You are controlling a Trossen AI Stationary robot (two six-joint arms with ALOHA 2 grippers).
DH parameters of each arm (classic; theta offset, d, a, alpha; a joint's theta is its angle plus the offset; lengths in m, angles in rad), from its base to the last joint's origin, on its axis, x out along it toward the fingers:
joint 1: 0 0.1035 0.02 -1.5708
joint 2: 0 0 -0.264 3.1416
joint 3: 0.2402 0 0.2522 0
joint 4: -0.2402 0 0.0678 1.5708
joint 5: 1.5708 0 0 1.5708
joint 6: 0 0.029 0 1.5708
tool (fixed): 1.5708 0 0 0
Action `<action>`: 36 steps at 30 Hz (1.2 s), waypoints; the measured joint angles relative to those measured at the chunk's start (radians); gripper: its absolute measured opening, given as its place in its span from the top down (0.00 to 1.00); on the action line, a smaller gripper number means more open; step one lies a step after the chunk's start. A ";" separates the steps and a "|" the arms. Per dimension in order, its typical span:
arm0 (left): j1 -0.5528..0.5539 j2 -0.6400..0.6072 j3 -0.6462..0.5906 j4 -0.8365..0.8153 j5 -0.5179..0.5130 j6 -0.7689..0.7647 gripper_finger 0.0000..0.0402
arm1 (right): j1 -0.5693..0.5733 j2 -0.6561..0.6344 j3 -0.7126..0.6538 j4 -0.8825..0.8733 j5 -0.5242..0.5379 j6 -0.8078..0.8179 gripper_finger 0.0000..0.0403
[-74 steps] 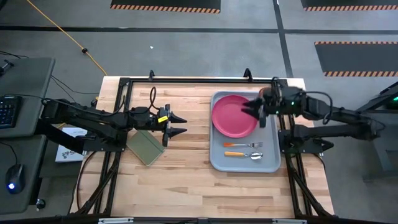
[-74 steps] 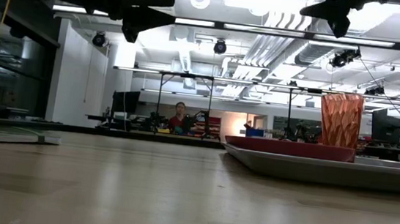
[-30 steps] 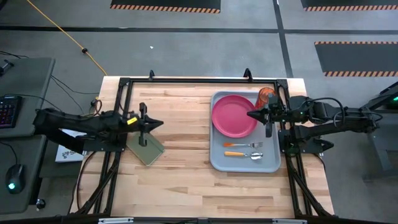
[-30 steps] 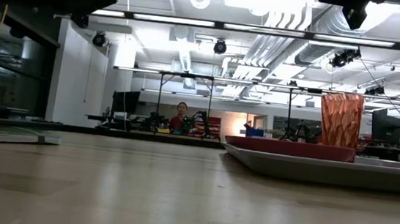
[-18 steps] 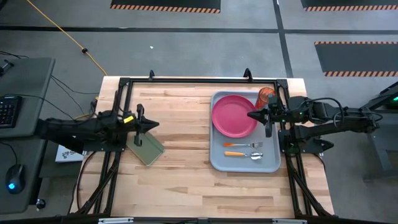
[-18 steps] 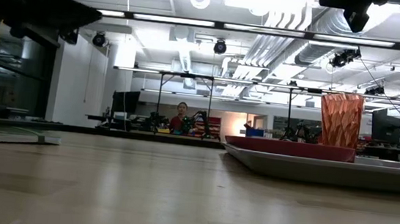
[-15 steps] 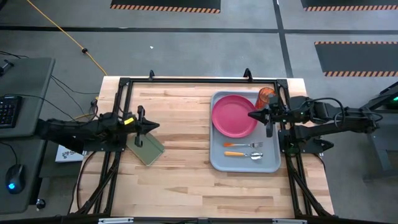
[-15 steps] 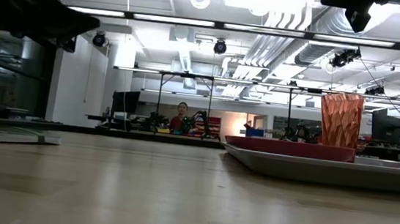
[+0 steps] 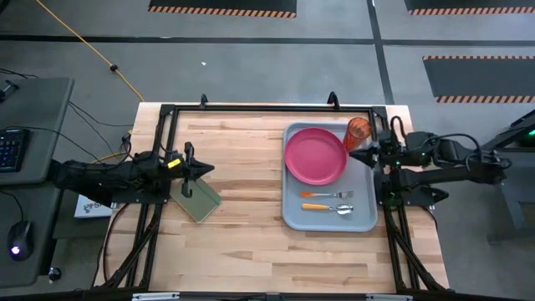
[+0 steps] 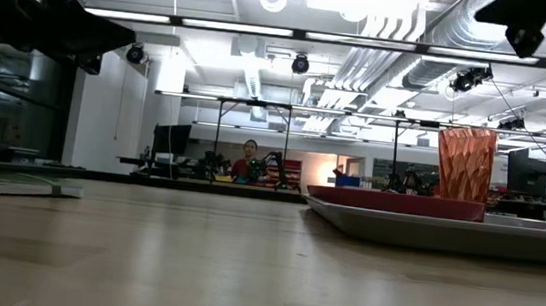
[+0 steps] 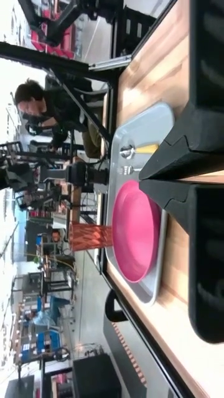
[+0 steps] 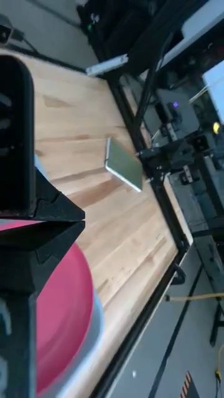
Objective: Pick and place plate/cup/fork/spoon on tray
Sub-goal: Return to Home Position
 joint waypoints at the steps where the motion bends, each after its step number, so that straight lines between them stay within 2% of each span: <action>1: 0.000 0.000 0.000 0.000 -0.002 0.000 1.00 | 0.000 -0.024 -0.022 0.008 -0.010 0.004 1.00; 7: 0.000 0.000 0.000 -0.006 -0.008 -0.006 1.00 | 0.000 -0.167 -0.208 0.106 -0.040 0.021 1.00; 11: 0.000 0.000 0.000 -0.006 -0.009 -0.008 1.00 | 0.000 -0.252 -0.318 0.224 -0.074 -0.017 1.00; 19: 0.000 0.000 0.000 -0.007 -0.009 -0.024 1.00 | 0.000 -0.415 -0.503 0.388 -0.071 -0.106 1.00; 25: 0.000 0.001 0.000 -0.014 -0.010 -0.024 1.00 | -0.002 -0.405 -0.593 0.560 -0.060 -0.139 1.00; 36: 0.000 0.002 0.000 -0.014 -0.009 -0.024 1.00 | -0.002 -0.405 -0.709 0.681 -0.071 -0.166 1.00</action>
